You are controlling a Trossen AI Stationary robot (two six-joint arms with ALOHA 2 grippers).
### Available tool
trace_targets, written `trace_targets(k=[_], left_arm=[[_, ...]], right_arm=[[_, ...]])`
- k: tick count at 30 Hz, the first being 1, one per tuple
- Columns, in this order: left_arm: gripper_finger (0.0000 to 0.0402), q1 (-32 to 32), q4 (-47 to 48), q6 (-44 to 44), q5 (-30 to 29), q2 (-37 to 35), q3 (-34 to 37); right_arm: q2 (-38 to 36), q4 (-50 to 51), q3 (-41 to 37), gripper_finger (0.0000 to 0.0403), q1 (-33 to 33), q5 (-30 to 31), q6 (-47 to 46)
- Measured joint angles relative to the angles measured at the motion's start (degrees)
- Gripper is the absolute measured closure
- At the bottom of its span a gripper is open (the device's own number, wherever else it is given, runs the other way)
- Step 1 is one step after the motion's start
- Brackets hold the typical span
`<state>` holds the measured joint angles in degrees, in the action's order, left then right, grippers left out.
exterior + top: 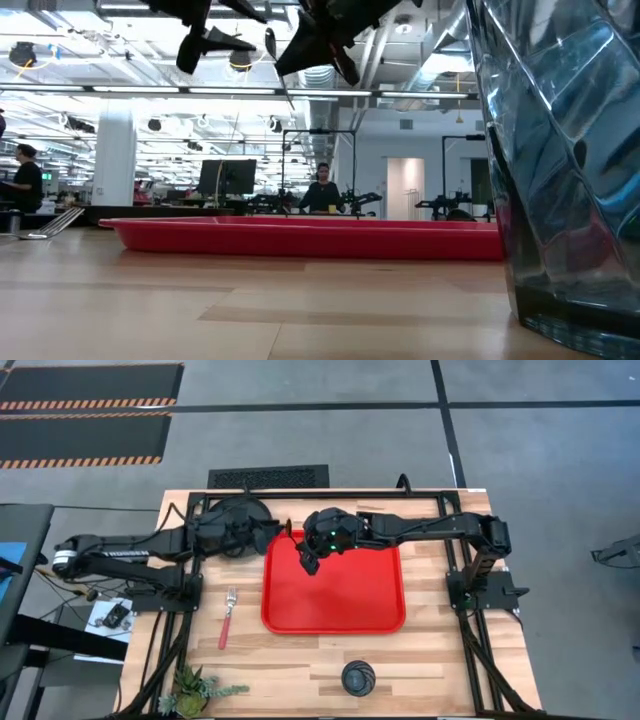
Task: Pick and place plate/cup/fork/spoon on tray
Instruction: Put the black spoon on the orange tray
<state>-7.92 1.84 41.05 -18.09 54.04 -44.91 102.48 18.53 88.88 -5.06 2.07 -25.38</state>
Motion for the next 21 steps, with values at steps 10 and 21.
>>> trace_targets(k=[10, 21], left_arm=[[0.0210, -4.2, 9.9, 0.0, 8.3, 3.1, -5.2], [0.0194, -4.3, 19.0, -1.4, 11.4, 5.1, -12.6]], right_arm=[[0.0, 0.8, 0.0, 0.0392, 0.5, 0.7, 2.0], [0.0, 1.0, 0.0, 0.0392, 0.4, 0.9, 1.9]])
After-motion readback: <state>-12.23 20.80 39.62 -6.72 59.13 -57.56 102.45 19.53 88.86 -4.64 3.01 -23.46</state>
